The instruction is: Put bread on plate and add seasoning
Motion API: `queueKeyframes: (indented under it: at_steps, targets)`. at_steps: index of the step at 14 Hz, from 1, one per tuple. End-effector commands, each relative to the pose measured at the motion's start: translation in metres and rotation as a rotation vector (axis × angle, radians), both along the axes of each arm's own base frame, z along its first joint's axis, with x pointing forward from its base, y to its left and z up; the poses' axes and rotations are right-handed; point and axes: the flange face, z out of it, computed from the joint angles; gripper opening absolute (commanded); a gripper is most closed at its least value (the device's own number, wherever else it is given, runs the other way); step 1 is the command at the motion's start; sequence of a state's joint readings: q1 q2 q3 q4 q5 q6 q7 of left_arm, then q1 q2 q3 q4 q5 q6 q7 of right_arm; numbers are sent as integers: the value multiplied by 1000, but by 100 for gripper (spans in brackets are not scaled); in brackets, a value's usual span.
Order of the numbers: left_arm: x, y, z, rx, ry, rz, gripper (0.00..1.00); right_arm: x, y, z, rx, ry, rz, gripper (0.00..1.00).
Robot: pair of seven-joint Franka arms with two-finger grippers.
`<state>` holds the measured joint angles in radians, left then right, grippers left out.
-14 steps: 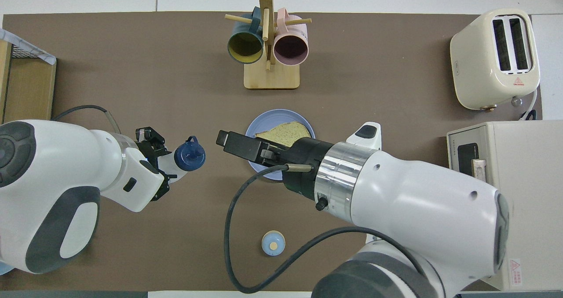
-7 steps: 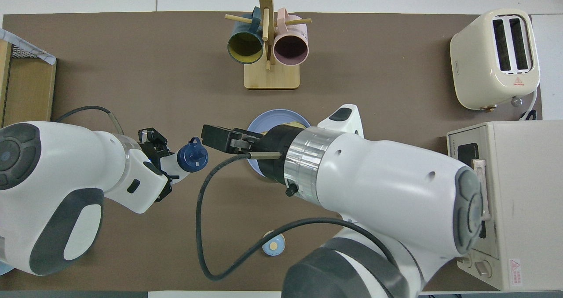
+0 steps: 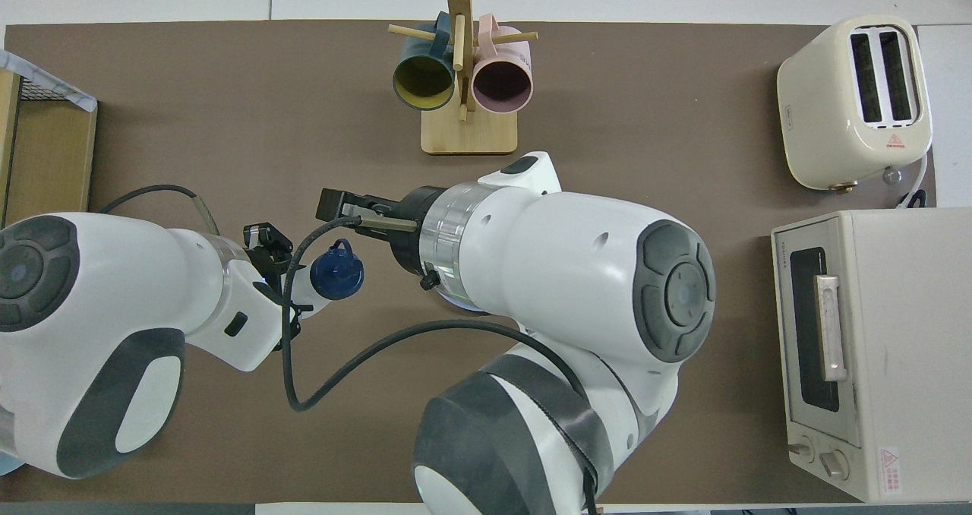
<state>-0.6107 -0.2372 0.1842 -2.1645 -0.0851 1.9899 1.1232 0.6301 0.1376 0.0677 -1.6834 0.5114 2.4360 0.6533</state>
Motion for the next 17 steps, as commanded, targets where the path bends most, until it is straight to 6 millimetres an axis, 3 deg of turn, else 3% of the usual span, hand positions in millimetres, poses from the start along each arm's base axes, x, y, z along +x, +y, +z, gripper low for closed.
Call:
queueKeyframes:
  at_steps: [1, 10, 17]
  targets:
    - [-9, 0, 5, 6, -14, 7, 0, -10, 6, 9, -26, 47, -4, 70]
    - [-10, -2, 6, 7, -15, 10, 0, -19, 4, 12, -87, 58, 33, 36]
    - [-10, -2, 6, 6, -16, 12, 0, -22, 2, 10, -105, 50, 38, 34]
